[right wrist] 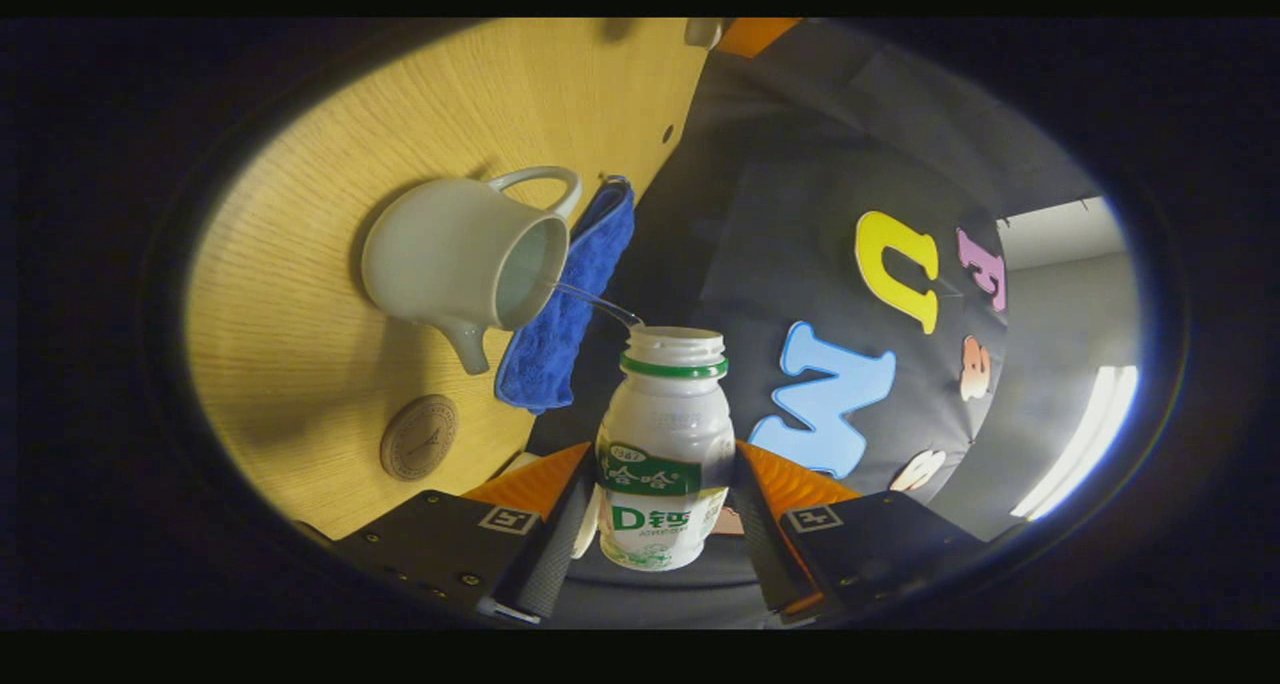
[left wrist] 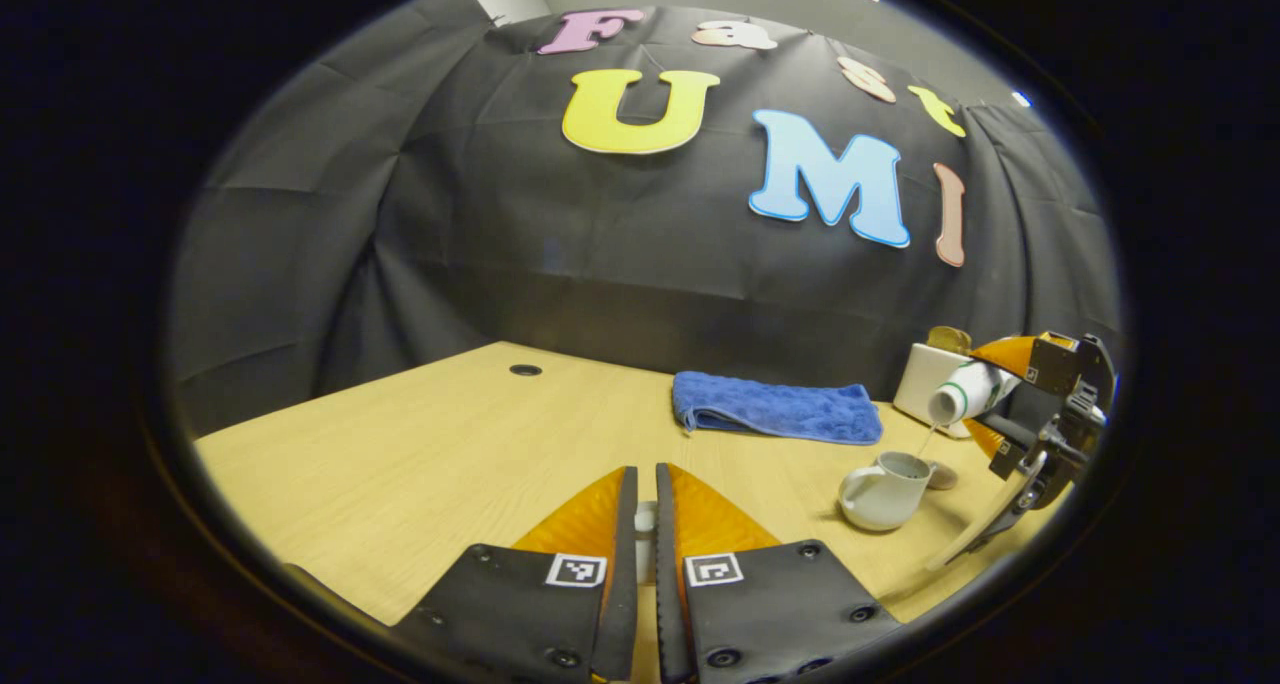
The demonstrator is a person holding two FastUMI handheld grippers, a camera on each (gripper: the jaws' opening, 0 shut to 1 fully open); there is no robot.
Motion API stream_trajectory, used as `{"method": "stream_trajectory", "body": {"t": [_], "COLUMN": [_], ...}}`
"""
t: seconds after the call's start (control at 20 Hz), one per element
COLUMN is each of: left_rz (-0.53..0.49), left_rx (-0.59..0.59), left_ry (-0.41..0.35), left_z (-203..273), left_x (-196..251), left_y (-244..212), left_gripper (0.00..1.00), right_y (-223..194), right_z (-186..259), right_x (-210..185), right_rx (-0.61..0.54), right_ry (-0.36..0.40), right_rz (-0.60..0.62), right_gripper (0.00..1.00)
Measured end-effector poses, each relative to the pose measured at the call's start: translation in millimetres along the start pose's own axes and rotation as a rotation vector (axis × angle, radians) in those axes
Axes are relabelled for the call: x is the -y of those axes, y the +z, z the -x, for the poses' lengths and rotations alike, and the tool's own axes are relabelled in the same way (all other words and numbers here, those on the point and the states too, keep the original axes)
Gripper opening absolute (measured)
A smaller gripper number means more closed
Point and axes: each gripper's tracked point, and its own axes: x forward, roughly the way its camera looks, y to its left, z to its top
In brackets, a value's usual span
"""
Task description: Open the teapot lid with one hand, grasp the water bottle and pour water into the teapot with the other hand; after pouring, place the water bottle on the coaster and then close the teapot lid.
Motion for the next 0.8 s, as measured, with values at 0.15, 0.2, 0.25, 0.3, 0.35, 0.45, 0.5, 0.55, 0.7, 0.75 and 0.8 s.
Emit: {"method": "stream_trajectory", "body": {"t": [0.15,0.2,0.25,0.3,0.35,0.45,0.5,0.55,0.7,0.75,0.8], "left_rz": [-0.001,-0.001,-0.001,-0.001,-0.001,-0.001,-0.001,-0.001,-0.001,-0.001,-0.001], "left_rx": [0.0,0.0,0.0,0.0,0.0,0.0,0.0,0.001,0.001,0.001,0.001], "left_ry": [0.0,0.0,0.0,0.0,0.0,0.0,0.0,0.0,0.0,0.0,0.0], "left_z": [1.2,-0.1,1.1,1.2,1.4,1.1,0.9,2.1,0.9,1.3,1.3], "left_x": [0.6,0.1,0.1,0.2,0.6,-0.2,0.6,0.6,0.1,0.5,0.3], "left_y": [0.6,0.0,1.0,0.4,0.9,1.3,0.7,1.5,0.1,1.3,0.7], "left_gripper": [0.19,0.19,0.19,0.19,0.19,0.19,0.19,0.19,0.19,0.15,0.15], "right_y": [0.9,0.9,0.6,1.1,1.0,1.3,1.0,1.0,1.0,1.5,1.7], "right_z": [-0.3,-0.3,-0.5,-0.7,-0.8,-0.8,-0.7,-0.7,-1.0,-1.4,-1.4], "right_x": [0.5,1.0,1.0,1.1,1.3,1.8,1.3,1.6,1.6,2.0,1.8], "right_rx": [0.004,0.005,0.006,0.007,0.008,0.01,0.01,0.011,0.015,0.017,0.019], "right_ry": [0.001,-0.001,-0.001,-0.002,-0.002,-0.002,0.0,0.0,0.002,0.002,0.004], "right_rz": [0.007,0.011,0.014,0.017,0.02,0.025,0.028,0.032,0.042,0.045,0.05], "right_gripper": [0.75,0.75,0.75,0.75,0.74,0.74,0.74,0.74,0.74,0.74,0.75]}}
